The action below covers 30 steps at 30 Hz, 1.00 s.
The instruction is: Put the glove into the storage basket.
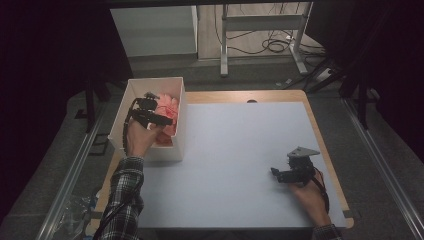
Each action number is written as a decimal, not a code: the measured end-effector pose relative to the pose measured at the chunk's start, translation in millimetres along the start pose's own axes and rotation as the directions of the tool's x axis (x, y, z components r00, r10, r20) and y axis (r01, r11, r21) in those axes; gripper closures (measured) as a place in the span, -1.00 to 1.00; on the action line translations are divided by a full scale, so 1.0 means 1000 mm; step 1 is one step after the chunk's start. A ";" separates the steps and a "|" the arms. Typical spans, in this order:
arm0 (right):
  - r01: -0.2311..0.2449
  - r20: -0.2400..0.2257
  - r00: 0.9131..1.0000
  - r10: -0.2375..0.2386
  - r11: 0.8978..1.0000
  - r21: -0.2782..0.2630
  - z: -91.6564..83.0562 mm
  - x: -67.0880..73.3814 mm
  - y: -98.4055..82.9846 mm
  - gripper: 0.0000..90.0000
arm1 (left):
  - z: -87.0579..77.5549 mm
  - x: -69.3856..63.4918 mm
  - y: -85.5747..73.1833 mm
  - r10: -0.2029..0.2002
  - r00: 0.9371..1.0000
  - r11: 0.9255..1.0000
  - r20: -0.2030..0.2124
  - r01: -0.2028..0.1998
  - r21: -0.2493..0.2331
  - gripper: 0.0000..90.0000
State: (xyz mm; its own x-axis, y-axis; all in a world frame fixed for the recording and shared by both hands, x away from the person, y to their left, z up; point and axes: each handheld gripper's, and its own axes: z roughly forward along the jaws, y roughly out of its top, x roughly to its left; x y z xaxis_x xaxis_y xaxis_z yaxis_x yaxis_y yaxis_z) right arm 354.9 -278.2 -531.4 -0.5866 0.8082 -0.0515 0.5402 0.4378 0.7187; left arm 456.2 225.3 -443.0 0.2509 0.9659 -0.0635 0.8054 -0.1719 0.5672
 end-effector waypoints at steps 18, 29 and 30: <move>0.000 0.000 1.000 0.000 1.000 0.000 0.000 0.000 0.000 -0.74 | -0.025 -0.004 -0.011 0.065 0.998 0.994 0.023 -0.063 -0.086 -0.96; 0.000 0.001 1.000 0.000 1.000 0.000 0.000 0.000 0.000 -0.74 | -0.041 -0.008 -0.020 0.094 0.995 0.988 0.031 -0.089 -0.122 -0.97; 0.000 0.001 1.000 0.000 1.000 0.000 0.000 0.000 0.000 -0.74 | -0.042 -0.008 -0.022 0.095 0.995 0.988 0.032 -0.090 -0.124 -0.97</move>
State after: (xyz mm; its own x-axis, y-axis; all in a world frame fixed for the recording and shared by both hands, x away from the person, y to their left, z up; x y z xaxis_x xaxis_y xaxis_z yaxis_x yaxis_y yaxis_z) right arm 354.8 -278.2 -531.4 -0.5864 0.8084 -0.0520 0.5402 0.4381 0.7185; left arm 413.9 229.5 -420.1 0.3434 0.9385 -0.0359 0.7065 -0.2329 0.6683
